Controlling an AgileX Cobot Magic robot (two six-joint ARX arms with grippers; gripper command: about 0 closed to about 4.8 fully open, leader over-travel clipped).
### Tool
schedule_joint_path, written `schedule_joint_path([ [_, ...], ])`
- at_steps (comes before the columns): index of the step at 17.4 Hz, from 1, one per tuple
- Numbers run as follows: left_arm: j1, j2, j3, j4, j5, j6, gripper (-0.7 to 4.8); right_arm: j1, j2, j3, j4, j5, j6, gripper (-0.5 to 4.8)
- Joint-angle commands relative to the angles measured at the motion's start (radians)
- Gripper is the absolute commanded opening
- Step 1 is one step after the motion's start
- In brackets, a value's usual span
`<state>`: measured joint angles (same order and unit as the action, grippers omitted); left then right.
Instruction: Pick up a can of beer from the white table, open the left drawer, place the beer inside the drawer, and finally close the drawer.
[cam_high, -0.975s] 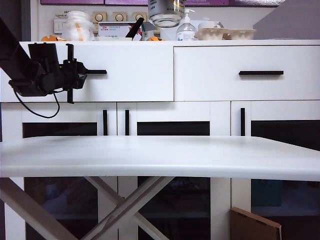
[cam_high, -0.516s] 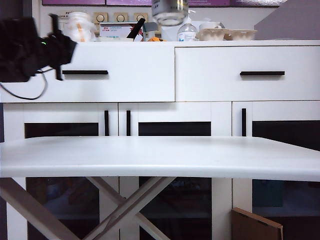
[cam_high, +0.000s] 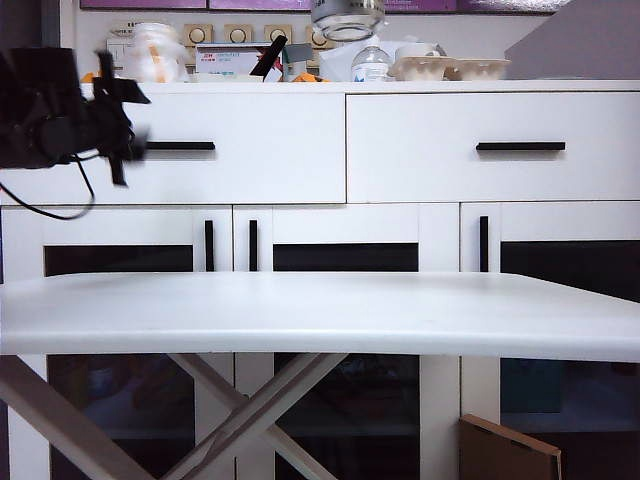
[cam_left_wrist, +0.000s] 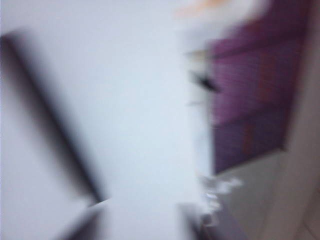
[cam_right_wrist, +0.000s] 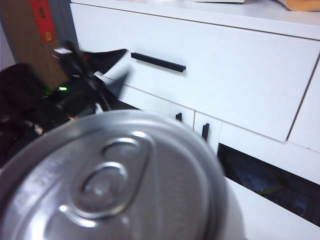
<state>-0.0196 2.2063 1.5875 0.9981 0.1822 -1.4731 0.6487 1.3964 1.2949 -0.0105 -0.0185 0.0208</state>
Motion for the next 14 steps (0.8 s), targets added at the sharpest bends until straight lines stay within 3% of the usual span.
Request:
schedule_joint_path([
  [1,-0.016,-0.003,0.086,-0.183,-0.012,-0.023,4.79,0.003,-0.013,0.015,0.060,-0.003,-0.003,0.40],
  [6,-0.024,0.023,0.299,-0.481,-0.065,0.037,4.79,0.002,-0.013,0.015,0.060,-0.002,-0.003,0.40],
  [14,-0.023,0.129,0.432,-0.512,-0.056,0.018,4.79,0.002,-0.013,0.015,0.060,-0.002,-0.003,0.40],
])
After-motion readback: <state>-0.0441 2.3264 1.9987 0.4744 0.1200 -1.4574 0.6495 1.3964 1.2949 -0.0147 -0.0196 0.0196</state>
